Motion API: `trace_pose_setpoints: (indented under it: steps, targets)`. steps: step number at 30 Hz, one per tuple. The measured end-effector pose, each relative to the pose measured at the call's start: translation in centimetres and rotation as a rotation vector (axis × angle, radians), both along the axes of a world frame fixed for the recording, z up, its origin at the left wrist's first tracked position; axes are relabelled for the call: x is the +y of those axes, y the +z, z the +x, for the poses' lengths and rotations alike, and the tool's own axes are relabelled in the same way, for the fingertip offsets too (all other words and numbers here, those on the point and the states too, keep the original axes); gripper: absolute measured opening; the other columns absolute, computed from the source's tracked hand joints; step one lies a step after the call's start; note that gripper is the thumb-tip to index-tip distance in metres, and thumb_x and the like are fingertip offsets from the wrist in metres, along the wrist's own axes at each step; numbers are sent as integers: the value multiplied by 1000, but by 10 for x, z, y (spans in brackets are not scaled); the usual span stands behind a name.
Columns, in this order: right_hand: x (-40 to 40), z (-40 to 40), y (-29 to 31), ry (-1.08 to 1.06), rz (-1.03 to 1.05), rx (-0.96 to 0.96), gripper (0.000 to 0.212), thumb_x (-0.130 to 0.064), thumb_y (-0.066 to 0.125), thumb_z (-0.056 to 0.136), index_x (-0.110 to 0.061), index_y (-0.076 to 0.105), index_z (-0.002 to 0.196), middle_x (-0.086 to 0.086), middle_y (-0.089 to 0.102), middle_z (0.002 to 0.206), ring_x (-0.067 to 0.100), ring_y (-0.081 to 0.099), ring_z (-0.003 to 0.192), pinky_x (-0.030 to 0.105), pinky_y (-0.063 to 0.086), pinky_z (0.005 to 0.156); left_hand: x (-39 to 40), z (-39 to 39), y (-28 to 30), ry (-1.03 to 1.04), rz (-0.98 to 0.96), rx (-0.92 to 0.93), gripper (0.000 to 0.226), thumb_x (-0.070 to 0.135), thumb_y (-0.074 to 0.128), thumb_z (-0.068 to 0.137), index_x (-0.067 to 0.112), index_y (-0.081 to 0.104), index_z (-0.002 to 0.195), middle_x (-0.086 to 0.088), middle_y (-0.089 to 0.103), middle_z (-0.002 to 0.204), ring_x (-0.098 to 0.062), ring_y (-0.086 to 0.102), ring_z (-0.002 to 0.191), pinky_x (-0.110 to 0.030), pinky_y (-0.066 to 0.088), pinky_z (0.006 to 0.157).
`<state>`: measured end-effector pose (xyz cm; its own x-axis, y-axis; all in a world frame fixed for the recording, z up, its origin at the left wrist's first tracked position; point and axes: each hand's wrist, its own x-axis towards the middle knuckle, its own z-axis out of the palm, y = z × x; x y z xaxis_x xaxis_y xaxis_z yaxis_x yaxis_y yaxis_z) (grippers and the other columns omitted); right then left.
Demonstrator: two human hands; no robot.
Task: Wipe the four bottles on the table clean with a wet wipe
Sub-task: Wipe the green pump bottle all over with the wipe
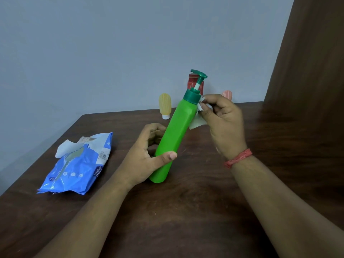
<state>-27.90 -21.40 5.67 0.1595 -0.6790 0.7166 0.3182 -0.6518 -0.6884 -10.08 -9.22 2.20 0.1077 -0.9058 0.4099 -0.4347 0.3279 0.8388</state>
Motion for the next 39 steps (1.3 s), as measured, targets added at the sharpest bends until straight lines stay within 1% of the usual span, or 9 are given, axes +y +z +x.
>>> trace_pose_setpoints:
  steps: [3,8,12,14,19,24,31,35,39]
  targets:
    - [-1,0,4,102,28,-33,28,0,63,88,-25,73,96,-5,69,90,10,61,88,24,51,81,0,5,2,10,-4,-63,63,57,83,61,60,47,113,25,59,121,-7,58,121,-38,51,100]
    - [-7,-4,10,162,122,-26,35,8,61,87,-23,78,88,1,75,90,21,68,85,35,57,74,4,1,8,-24,31,-151,62,52,83,62,59,51,114,25,59,123,-4,56,123,-37,49,104]
    - [-11,-11,10,182,117,87,17,3,63,83,-7,73,92,10,72,93,26,67,86,40,57,76,5,0,7,-24,30,-178,62,52,83,63,57,51,116,25,58,122,-4,55,124,-38,47,107]
    - [-7,-12,11,257,112,51,13,-5,64,81,-10,73,89,5,72,89,23,66,86,36,54,76,4,2,6,-17,30,-160,64,52,84,62,55,52,118,23,59,124,-6,55,126,-41,47,108]
    - [-7,-8,9,341,72,8,36,6,58,88,-25,78,90,-1,71,93,20,64,87,37,52,73,0,5,4,23,18,-122,66,56,83,64,52,51,121,18,59,128,-12,54,129,-50,44,110]
    - [-8,0,1,308,186,-77,25,1,60,86,-17,76,93,19,62,105,28,59,100,34,54,87,-1,3,0,75,-13,-133,62,58,82,64,57,50,118,24,57,126,-6,54,126,-45,47,108]
    - [4,2,3,379,276,-88,24,-3,68,83,-23,81,88,1,76,95,15,69,95,27,55,86,-4,4,-2,219,-97,-141,61,56,81,63,57,47,115,30,55,120,3,55,117,-20,46,98]
    - [6,2,5,256,274,-145,19,-5,71,79,-22,79,80,-2,76,88,10,69,89,22,54,82,-8,6,-5,298,-108,-179,64,52,83,69,47,46,122,19,54,127,1,53,118,-16,43,91]
    - [8,-2,7,-217,-156,1,15,1,70,89,-12,71,94,6,67,96,11,65,95,26,51,86,-11,7,-8,304,-147,-258,64,43,85,73,43,48,125,18,52,124,1,51,117,-15,42,94]
